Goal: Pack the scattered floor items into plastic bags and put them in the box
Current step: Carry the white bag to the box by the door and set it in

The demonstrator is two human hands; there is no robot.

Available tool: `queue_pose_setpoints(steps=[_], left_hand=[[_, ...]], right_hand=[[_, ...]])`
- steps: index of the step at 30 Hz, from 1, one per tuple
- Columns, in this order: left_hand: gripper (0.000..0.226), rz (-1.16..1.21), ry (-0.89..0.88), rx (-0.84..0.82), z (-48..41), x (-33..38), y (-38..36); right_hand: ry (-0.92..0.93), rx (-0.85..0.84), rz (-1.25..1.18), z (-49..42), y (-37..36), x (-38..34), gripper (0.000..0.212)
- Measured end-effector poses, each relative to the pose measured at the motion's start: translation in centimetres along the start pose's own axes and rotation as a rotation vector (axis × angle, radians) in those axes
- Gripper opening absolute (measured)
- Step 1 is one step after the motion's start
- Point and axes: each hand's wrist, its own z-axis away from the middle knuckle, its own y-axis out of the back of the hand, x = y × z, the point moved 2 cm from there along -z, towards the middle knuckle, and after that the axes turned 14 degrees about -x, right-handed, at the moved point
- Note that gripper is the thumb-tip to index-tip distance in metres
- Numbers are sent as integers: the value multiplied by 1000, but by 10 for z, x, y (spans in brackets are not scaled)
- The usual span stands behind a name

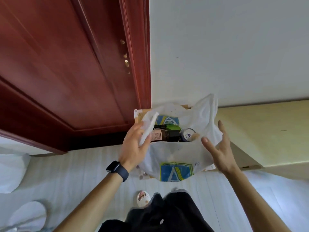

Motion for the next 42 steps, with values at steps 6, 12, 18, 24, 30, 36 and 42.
queue_pose_setpoints(steps=[6,12,18,24,30,36,42], left_hand=[[34,183,180,156,-29,35,-32],[37,458,209,209,-65,69,-30],[36,-564,145,-280,-64,62,-72],[30,-632,152,-248,-42,49,-94],[29,-342,6,-152,-28,46,-66],[103,-585,-54,-136,0,23,-53],[59,-678,69,-312,-25,13,-81]], right_hand=[[-75,-187,349,-55,-13,-27,64],[-44,92,-84,-85,-6,-55,50],[210,-73,325,-87,-22,-62,31],[361,-298,653,-72,-40,-39,68],[534,-194,780,-71,-45,-27,24],[106,-400,119,-68,-33,-52,45],[58,-612,829,-83,-47,-58,35]])
